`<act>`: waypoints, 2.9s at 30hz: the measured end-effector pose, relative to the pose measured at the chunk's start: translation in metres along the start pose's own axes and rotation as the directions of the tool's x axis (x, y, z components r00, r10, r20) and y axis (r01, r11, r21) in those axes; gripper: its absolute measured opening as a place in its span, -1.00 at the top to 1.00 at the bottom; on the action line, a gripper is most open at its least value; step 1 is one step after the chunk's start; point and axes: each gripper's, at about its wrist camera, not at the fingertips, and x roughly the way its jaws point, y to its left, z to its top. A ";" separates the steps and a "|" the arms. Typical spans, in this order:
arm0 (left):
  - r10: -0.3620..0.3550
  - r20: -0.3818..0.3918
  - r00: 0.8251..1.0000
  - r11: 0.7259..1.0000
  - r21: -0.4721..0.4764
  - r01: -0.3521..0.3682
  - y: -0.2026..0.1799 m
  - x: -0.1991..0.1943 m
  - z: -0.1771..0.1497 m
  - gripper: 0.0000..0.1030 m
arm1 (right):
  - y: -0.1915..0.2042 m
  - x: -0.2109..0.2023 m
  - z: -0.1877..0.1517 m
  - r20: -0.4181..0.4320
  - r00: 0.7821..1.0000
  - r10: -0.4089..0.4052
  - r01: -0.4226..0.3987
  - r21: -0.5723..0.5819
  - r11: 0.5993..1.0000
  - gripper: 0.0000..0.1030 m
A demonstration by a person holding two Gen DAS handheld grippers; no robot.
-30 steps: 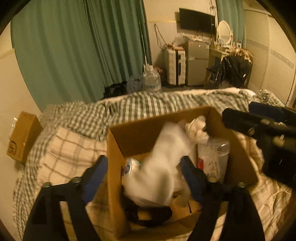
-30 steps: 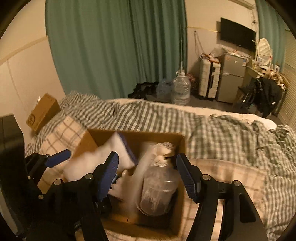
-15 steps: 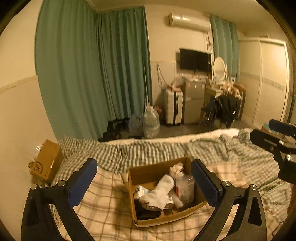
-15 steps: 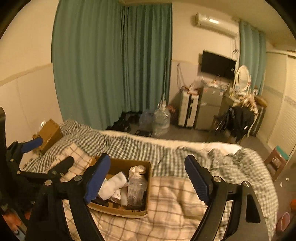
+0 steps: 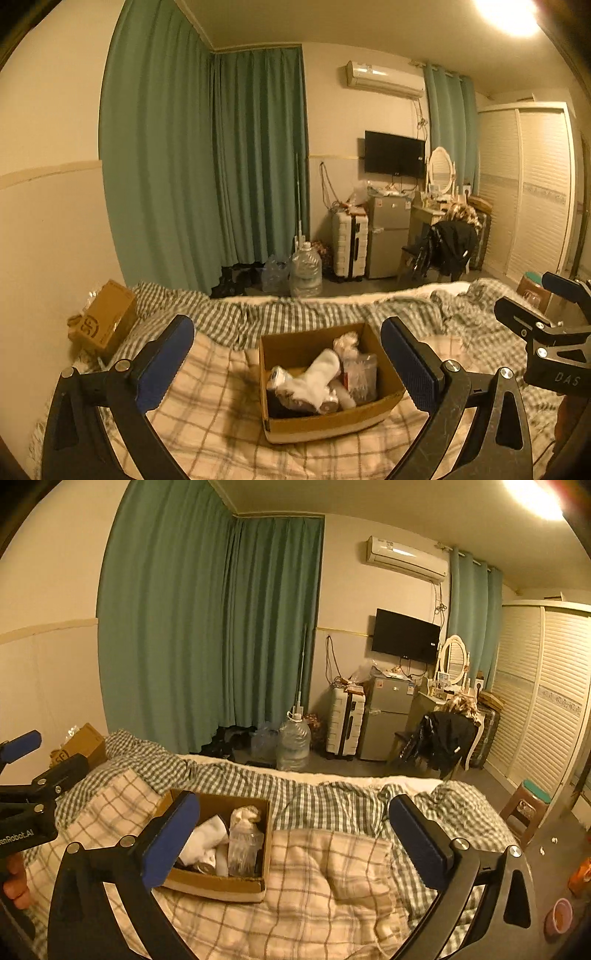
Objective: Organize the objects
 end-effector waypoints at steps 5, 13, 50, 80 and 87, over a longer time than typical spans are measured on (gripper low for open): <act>0.053 -0.032 0.998 0.999 0.014 -0.052 -0.004 0.020 -0.043 -1.00 | 0.004 0.028 -0.045 -0.028 0.999 0.021 -0.020 0.016 1.000 -0.99; 0.076 -0.121 0.990 0.997 -0.001 -0.077 0.003 0.051 -0.087 -1.00 | 0.009 0.074 -0.099 -0.126 0.992 0.020 -0.015 0.036 0.999 -0.99; 0.077 -0.130 0.989 0.997 -0.010 -0.079 0.007 0.050 -0.093 -1.00 | 0.019 0.080 -0.102 -0.109 0.994 -0.009 0.008 -0.002 1.000 -0.99; 0.076 -0.127 0.989 0.997 -0.012 -0.079 0.009 0.049 -0.092 -1.00 | 0.020 0.080 -0.103 -0.109 0.994 -0.011 0.011 0.000 1.000 -0.99; 0.077 -0.127 0.989 0.997 -0.011 -0.079 0.009 0.049 -0.092 -1.00 | 0.020 0.080 -0.103 -0.108 0.994 -0.013 0.013 0.000 1.000 -0.99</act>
